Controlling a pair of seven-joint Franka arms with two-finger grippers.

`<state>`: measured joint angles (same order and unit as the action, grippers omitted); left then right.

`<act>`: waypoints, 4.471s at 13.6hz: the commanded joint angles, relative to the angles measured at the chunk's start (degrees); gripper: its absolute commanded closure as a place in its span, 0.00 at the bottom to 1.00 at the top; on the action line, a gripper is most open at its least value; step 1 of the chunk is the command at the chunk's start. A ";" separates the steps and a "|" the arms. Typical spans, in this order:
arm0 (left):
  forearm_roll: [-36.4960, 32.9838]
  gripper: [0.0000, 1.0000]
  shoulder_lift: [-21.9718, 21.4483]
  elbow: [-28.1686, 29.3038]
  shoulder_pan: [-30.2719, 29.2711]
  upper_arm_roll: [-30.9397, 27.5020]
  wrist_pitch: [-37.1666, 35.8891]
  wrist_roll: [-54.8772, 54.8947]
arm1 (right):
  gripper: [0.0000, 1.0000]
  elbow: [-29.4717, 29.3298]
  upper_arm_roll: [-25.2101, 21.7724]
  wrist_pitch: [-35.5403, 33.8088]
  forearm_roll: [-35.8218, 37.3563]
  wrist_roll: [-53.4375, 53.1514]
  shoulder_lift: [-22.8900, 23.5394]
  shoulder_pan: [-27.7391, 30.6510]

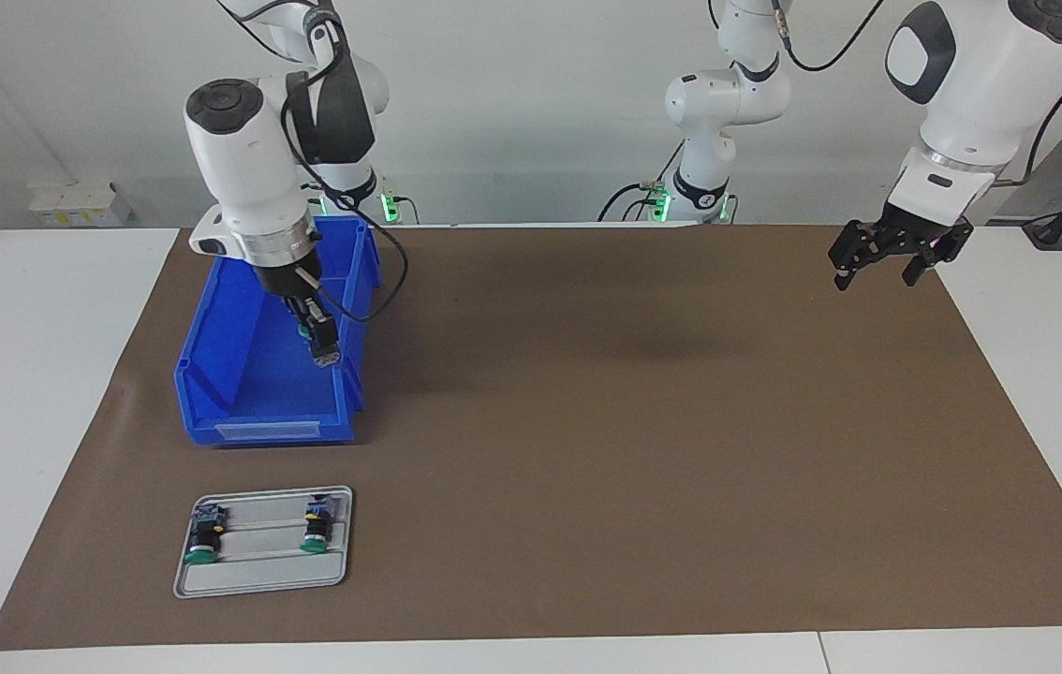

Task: Place and press button with both arms

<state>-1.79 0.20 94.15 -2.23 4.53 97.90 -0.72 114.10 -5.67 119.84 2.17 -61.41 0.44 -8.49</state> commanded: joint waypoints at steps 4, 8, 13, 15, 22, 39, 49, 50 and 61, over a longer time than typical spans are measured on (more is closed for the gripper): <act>0.56 0.00 -1.43 1.39 -0.58 0.31 -0.52 -0.42 | 1.00 4.37 0.66 4.34 4.13 -1.24 2.97 2.95; 0.56 0.00 -1.43 1.39 -0.49 0.31 -0.52 -0.42 | 1.00 4.99 0.66 6.11 4.51 -6.70 6.94 4.27; 0.56 0.00 -1.43 1.39 -0.49 0.31 -0.52 -0.42 | 0.29 8.51 0.75 10.33 4.42 -7.41 7.38 6.02; 0.56 0.00 -1.52 1.39 -0.58 0.31 -0.52 -0.42 | 0.03 7.98 0.83 9.11 4.50 -6.97 7.29 5.85; 0.56 0.00 -1.52 1.39 -0.58 0.31 -0.52 -0.42 | 0.02 5.78 0.83 0.25 3.71 12.21 -1.21 6.20; 0.56 0.00 -1.44 1.39 -0.58 0.31 -0.52 -0.42 | 0.01 -29.81 1.01 -29.39 -2.17 63.70 1.94 8.32; 0.56 0.00 -1.52 1.39 -0.58 0.31 -0.52 -0.42 | 0.00 -27.09 1.19 -30.80 -2.53 61.86 -0.09 7.61; 0.56 0.00 -1.52 1.39 -0.58 0.31 -0.52 -0.42 | 0.00 -27.18 1.19 -30.98 -2.44 61.68 -0.09 7.52; 0.56 0.00 -1.43 1.39 -0.58 0.31 -0.52 -0.42 | 0.00 -26.83 6.37 -33.70 -2.61 55.70 -0.70 9.99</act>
<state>-1.79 0.14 94.17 -2.24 4.53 97.84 -0.74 86.18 -0.42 86.26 0.95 -4.71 0.26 0.41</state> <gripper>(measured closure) 0.000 0.000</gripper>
